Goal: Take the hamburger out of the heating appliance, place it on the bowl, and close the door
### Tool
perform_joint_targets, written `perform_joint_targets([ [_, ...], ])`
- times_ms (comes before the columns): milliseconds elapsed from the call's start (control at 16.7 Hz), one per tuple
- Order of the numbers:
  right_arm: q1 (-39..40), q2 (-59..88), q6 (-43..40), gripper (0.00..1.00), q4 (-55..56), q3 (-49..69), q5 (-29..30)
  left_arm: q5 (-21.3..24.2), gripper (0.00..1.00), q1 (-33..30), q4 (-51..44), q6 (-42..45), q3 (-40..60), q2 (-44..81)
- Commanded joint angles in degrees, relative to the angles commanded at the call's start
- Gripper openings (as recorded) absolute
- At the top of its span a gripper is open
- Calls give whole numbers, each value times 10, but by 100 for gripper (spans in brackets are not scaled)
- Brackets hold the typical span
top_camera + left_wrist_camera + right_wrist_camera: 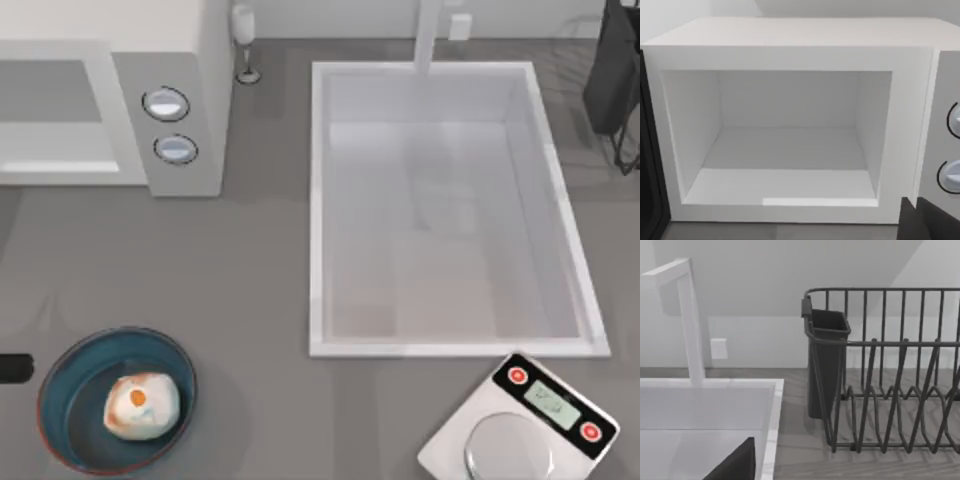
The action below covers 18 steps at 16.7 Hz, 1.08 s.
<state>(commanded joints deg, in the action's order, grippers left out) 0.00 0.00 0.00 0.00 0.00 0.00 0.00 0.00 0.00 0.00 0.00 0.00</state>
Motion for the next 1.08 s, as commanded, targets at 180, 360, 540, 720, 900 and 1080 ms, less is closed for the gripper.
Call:
perform_joint_targets([
  [180, 0, 0, 0, 100, 0, 0, 0, 0, 0, 0, 0, 0, 0, 0],
  [360, 0, 0, 0, 100, 0, 0, 0, 0, 0, 0, 0, 0, 0, 0],
  [540, 0, 0, 0, 100, 0, 0, 0, 2, 0, 2, -2, 0, 2, -1],
  [720, 0, 0, 0, 100, 0, 0, 0, 44, 0, 44, -37, 0, 25, -12],
  [900, 0, 0, 0, 100, 0, 0, 0, 118, 0, 118, -84, -1, 56, -28],
  [1080, 0, 0, 0, 100, 0, 0, 0, 154, 0, 154, -111, -1, 74, -38],
])
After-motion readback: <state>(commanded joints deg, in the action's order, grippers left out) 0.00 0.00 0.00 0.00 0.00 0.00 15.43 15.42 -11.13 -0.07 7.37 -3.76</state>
